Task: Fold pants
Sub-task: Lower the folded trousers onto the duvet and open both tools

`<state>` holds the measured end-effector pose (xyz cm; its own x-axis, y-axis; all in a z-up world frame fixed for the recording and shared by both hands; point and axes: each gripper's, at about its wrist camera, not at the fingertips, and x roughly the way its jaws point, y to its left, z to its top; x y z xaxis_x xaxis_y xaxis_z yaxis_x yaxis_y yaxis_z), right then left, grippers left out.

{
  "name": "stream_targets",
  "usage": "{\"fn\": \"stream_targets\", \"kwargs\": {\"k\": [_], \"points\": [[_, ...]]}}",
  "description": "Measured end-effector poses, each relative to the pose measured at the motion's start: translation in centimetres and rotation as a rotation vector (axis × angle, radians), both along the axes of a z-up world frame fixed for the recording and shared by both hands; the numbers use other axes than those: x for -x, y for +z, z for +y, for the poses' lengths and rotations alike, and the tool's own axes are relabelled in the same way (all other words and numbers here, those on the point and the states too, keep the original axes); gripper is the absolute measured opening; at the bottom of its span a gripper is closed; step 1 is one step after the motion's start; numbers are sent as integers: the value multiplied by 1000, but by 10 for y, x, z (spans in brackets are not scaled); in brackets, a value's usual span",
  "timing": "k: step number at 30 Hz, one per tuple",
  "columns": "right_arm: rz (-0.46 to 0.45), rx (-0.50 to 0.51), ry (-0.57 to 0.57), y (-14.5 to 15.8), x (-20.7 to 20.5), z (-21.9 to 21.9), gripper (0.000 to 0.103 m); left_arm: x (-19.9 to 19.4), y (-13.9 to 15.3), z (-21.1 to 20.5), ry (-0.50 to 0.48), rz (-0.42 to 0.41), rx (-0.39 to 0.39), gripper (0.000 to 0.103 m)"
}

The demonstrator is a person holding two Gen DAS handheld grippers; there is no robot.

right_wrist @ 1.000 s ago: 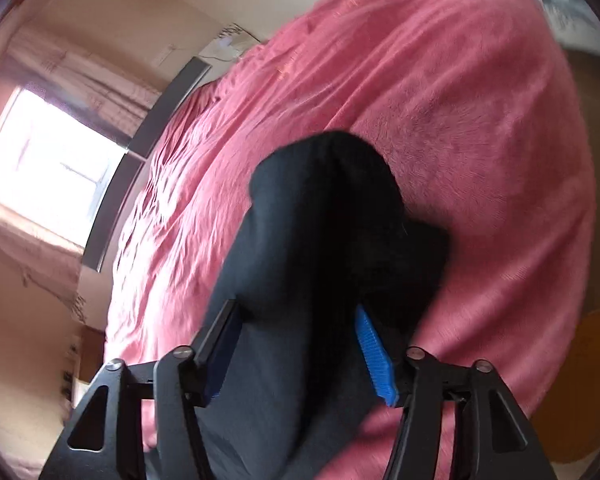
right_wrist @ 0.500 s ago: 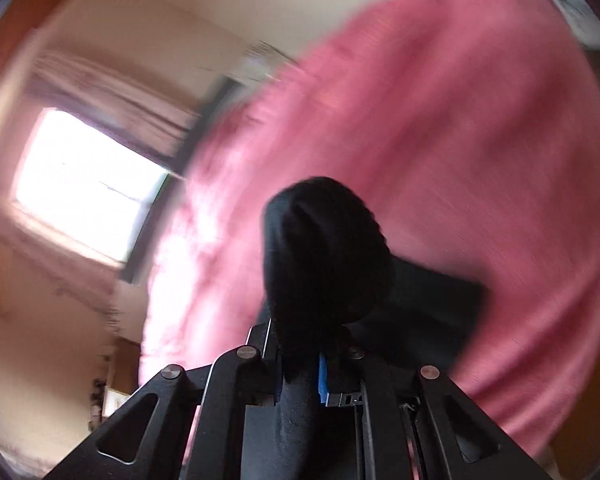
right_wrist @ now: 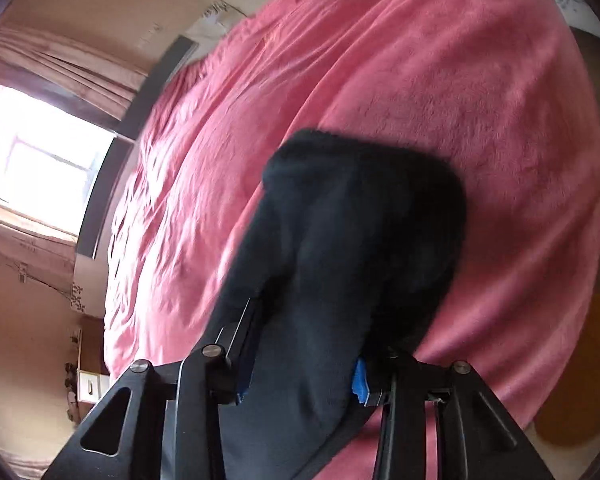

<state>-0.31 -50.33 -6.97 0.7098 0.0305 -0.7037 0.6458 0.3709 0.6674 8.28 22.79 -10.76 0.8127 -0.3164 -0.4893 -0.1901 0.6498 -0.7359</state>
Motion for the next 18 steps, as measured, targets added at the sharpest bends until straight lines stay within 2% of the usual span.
{"fn": "stream_targets", "kwargs": {"k": [2,4,5,6,9,10,11,12,13,14,15,16,18], "points": [[74,-5,-46,8,2,4,49,3,1,2,-1,-15,6,56],[35,56,-88,17,11,-1,44,4,-2,3,4,-11,6,56],[35,85,-76,18,11,-6,19,4,-4,4,2,-9,13,56],[53,110,-44,20,4,-12,10,4,-6,4,-2,-8,21,56],[33,119,10,34,-19,-17,9,4,-8,5,5,-4,35,56],[-1,130,25,39,-16,-17,9,5,-7,5,6,-9,39,56],[-98,132,51,54,-13,-11,9,5,-6,5,9,-10,37,56],[-226,131,64,69,-14,-7,9,5,-5,4,8,-6,31,56],[-402,93,85,83,-11,-5,9,5,-5,4,6,-4,30,56],[-510,83,89,94,-7,-4,9,5,-4,3,5,-4,29,56],[-527,106,75,98,-6,-4,10,5,-4,3,6,-5,24,56],[-498,144,55,96,-3,-5,10,5,-4,3,10,-5,23,56],[-351,189,29,71,-7,-11,10,5,-6,4,15,-2,33,56]]}}
